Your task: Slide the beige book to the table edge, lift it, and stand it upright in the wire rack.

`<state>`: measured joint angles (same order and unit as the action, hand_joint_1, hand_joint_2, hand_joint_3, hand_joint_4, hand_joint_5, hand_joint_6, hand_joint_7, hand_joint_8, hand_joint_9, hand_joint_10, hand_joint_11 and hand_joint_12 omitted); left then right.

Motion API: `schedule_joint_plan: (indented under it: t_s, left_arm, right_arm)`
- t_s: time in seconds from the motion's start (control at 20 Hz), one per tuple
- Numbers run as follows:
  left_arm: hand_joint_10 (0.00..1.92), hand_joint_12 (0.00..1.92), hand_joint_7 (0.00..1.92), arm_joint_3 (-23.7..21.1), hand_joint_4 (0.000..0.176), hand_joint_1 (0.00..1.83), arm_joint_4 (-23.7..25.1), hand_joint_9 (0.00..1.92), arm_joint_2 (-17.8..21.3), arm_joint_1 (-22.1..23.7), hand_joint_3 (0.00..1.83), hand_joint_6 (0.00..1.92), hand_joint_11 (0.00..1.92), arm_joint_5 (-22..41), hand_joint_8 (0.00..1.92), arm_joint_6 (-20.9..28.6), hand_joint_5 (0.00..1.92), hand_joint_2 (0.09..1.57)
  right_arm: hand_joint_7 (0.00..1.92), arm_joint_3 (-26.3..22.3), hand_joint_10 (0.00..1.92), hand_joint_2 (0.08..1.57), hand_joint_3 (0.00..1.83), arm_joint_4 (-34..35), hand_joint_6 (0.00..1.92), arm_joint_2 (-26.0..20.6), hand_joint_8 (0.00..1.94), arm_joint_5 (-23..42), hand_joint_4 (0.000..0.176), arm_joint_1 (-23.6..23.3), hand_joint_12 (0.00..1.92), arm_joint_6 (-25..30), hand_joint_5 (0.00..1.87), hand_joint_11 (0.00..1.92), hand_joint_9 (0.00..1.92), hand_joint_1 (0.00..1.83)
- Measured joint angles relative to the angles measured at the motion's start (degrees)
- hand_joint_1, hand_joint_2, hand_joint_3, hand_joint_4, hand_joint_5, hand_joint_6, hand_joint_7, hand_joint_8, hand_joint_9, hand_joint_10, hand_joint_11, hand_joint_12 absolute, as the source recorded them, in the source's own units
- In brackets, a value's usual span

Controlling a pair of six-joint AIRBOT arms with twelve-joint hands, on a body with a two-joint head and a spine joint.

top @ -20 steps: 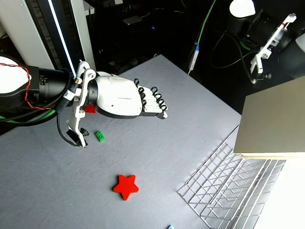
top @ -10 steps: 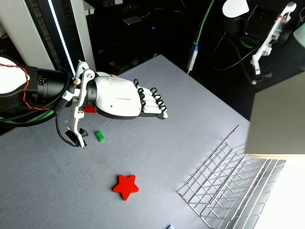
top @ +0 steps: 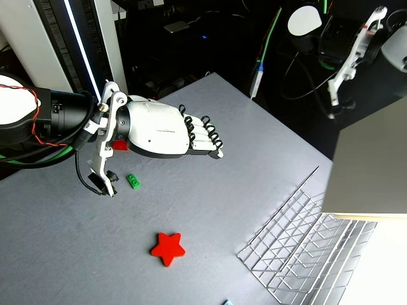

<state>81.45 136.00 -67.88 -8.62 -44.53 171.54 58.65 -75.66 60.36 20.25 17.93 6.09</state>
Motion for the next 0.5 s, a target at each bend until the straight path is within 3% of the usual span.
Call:
schedule_joint_plan:
  t_s: [0.2, 0.5]
  left_arm:
    - [1.51, 1.66, 0.86, -0.70, 0.000, 1.35, 2.58, 0.77, -0.26, -1.62, 0.00, 1.14, 0.54, 0.59, 1.19, 0.22, 0.80, 1.18]
    - [1.52, 1.65, 0.85, -0.44, 0.000, 1.35, 4.37, 0.74, -1.11, -3.34, 0.00, 1.20, 0.51, -4.94, 1.23, 0.22, 0.77, 1.20]
  right_arm:
    - [0.15, 0.00, 0.00, 1.18, 0.00, 0.02, 0.00, 0.00, 0.00, 0.02, 0.000, 0.00, 0.44, -0.02, 0.15, 0.00, 0.13, 0.00]
    - [0.14, 0.00, 0.00, 1.18, 0.00, 0.02, 0.00, 0.00, 0.00, -0.02, 0.000, 0.22, 0.43, -0.13, 0.14, 0.00, 0.12, 0.00]
